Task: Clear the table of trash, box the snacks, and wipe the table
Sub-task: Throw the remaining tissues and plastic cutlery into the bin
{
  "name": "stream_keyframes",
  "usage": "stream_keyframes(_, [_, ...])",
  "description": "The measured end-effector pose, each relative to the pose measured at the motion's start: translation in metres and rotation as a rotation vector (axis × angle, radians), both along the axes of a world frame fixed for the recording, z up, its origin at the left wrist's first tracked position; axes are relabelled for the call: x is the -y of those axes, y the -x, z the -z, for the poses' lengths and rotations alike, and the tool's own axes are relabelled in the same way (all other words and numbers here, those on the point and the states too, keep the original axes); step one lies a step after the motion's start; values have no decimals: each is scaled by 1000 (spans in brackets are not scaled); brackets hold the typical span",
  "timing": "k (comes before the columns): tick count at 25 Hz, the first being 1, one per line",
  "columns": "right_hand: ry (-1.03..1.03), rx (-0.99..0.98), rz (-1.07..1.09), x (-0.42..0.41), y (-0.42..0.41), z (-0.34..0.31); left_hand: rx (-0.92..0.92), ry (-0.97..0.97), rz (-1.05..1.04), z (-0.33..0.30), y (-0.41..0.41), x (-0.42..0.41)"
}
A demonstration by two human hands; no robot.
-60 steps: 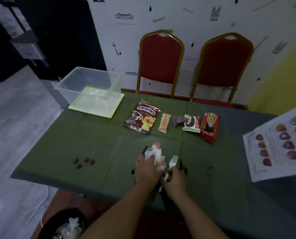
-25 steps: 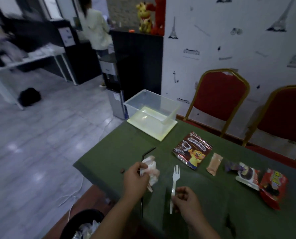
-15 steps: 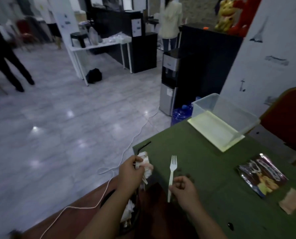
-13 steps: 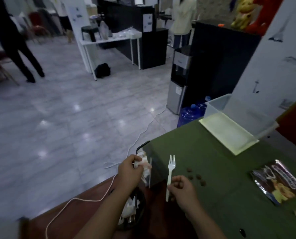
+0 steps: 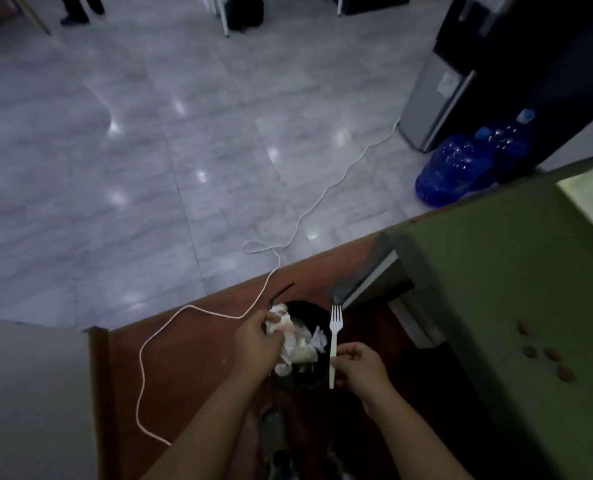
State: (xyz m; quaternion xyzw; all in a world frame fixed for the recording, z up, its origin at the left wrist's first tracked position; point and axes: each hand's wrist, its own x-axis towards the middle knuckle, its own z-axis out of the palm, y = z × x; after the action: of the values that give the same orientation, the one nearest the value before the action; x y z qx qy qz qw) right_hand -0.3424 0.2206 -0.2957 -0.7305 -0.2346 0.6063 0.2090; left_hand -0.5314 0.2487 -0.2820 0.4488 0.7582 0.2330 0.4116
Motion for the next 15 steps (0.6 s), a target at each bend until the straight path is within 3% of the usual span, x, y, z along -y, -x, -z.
stream_keyframes(9, [246, 65, -82, -27, 7, 183, 29, 242, -44, 201, -22, -16])
stream_keyframes(15, [270, 149, -178, -42, 11, 242, 89, 306, -48, 265, -32, -15])
